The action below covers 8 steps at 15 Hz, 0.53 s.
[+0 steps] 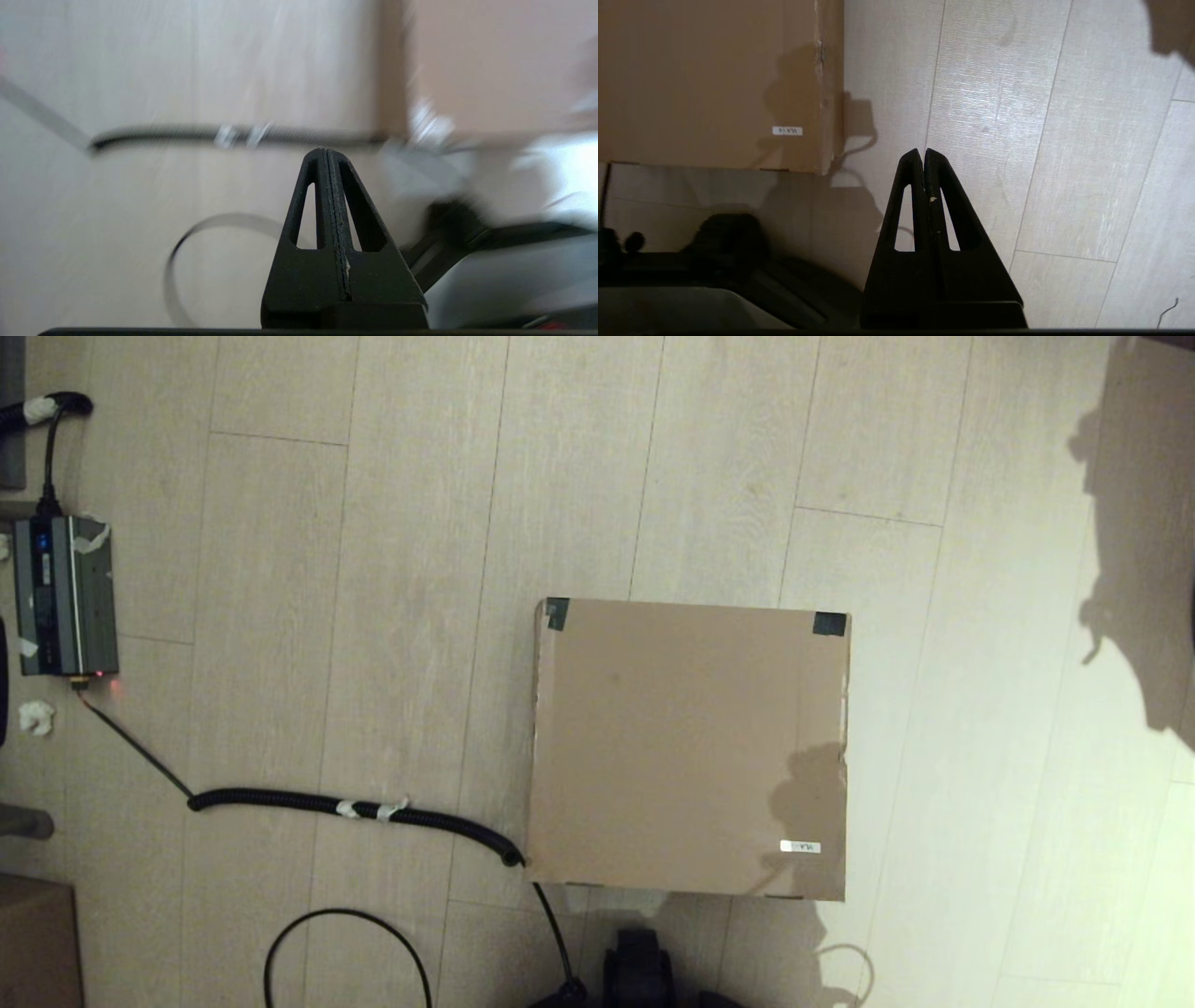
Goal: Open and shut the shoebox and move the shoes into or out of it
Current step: Open the shoe box
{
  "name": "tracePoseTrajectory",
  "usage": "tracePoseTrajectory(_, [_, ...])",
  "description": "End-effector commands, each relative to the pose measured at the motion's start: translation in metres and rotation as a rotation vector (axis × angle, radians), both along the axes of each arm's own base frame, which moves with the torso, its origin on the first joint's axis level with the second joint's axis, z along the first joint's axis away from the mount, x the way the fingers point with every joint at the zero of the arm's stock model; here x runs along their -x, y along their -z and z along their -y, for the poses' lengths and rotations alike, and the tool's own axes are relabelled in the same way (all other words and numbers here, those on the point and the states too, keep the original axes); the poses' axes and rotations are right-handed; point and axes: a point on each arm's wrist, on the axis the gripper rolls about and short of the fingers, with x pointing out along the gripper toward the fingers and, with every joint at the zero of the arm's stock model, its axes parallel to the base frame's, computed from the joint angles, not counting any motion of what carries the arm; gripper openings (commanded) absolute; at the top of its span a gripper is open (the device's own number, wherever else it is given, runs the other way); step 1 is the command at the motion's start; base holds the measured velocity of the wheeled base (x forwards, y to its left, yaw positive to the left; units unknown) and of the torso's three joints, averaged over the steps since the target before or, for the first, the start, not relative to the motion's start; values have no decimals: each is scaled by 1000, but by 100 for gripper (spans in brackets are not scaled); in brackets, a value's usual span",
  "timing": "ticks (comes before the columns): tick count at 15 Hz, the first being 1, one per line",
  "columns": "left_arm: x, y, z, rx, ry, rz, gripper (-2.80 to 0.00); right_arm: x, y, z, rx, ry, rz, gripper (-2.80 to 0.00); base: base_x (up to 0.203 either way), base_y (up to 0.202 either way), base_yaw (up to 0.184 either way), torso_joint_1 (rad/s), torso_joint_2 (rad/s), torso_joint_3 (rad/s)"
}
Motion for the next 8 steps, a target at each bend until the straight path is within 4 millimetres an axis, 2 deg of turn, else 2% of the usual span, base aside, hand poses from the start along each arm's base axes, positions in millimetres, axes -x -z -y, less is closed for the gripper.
tracePoseTrajectory(1, [-30,-55,2,96,95,-128,-280,-36,-23,0,-26,-16,-172,-280,0,0,0,0,0,0])
tracePoseTrajectory(2, [-52,-73,3,160,157,-215,-280,-57,-31,-1,-54,-40,-241,-280,0,0,0,0,0,0])
tracePoseTrajectory(4, [-114,-96,7,299,293,-435,-280,-113,-42,-3,-138,-116,-380,-280,0,0,0,0,0,0])
tracePoseTrajectory(6, [-179,-100,10,431,383,-630,-280,-169,-43,-5,-221,-211,-485,-280,0,0,0,0,0,0])
tracePoseTrajectory(8, [-239,-87,12,541,460,-799,-280,-219,-32,-7,-297,-317,-572,-280,0,0,0,0,0,0])
